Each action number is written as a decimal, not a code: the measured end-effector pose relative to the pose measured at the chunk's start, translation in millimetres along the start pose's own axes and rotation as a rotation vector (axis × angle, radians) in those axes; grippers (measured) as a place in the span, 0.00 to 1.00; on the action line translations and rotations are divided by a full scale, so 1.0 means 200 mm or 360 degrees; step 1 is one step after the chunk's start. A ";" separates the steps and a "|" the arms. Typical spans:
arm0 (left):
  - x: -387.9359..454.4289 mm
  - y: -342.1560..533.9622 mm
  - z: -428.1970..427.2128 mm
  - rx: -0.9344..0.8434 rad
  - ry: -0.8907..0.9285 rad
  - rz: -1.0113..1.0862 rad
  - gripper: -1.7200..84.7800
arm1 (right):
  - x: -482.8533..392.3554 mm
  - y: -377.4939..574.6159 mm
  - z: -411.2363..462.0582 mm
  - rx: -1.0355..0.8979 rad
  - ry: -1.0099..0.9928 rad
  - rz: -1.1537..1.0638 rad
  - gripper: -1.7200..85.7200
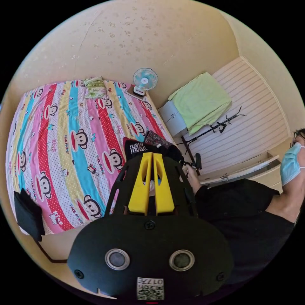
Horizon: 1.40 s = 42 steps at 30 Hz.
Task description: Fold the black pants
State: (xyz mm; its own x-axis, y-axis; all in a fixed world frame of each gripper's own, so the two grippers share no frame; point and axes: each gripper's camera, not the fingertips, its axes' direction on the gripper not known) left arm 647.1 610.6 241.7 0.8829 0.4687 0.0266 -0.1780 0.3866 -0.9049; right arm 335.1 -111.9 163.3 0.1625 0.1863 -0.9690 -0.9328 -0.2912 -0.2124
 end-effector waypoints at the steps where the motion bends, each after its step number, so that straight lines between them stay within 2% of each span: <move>1: -0.08 0.03 -0.06 0.0045 0.0037 -0.0056 0.01 | 0.08 0.00 -0.07 0.0056 -0.0222 0.0044 0.07; 3: -0.18 0.07 -0.16 0.0095 0.0088 -0.0125 0.01 | 0.28 0.04 -0.33 0.0327 -0.0919 0.0125 0.06; 7: -0.38 0.11 -0.42 0.0158 0.0137 -0.0195 0.01 | 0.14 0.20 -0.63 0.0602 -0.1362 -0.0160 0.05; 11: -0.56 0.09 -0.72 0.0244 0.0199 -0.0186 0.01 | -0.26 0.44 -0.84 0.0751 -0.1816 -0.0566 0.05; 15: -0.77 0.03 -0.98 0.0226 0.0424 -0.0072 0.05 | -0.63 0.64 -1.06 0.0927 -0.2459 -0.0926 0.05; 18: -0.93 -0.02 -1.10 0.0230 0.0569 -0.0075 0.12 | -0.91 0.80 -1.20 0.1007 -0.2643 -0.1098 0.05; 20: -1.05 -0.04 -1.17 0.0232 0.0712 -0.0094 0.15 | -1.07 0.89 -1.23 0.1028 -0.2796 -0.1150 0.05; 24: -1.34 -0.11 -1.35 0.0302 0.1089 -0.0198 0.20 | -1.44 1.08 -1.14 0.0965 -0.3398 -0.1204 0.05; 29: -1.73 -0.25 -1.55 0.0411 0.1528 -0.0456 0.23 | -1.86 1.32 -0.88 0.0615 -0.3580 -0.1109 0.05; 31: -1.93 -0.30 -1.60 0.0543 0.1765 -0.0643 0.25 | -2.01 1.43 -0.80 0.0442 -0.3538 -0.1149 0.05; 35: -2.19 -0.33 -1.78 0.0822 0.1910 -0.0762 0.27 | -2.17 1.61 -0.69 0.0232 -0.3317 -0.1179 0.05; 38: -2.31 -0.37 -1.88 0.0771 0.1915 -0.0909 0.31 | -2.20 1.70 -0.68 0.0170 -0.3200 -0.1264 0.05; 39: -2.33 -0.37 -1.89 0.0726 0.1864 -0.1048 0.32 | -2.21 1.74 -0.68 0.0144 -0.3157 -0.1327 0.05; 42: -2.32 -0.44 -1.83 0.0502 0.1951 -0.1234 0.36 | -2.25 1.84 -0.67 0.0112 -0.3021 -0.1428 0.05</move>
State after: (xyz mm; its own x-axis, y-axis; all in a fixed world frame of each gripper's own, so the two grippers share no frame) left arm 412.1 67.5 153.6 0.5783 -0.8134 -0.0631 0.5540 0.4484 -0.7014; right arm -37.6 -427.4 503.9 0.0604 0.7381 0.6720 -0.8187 0.4218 -0.3896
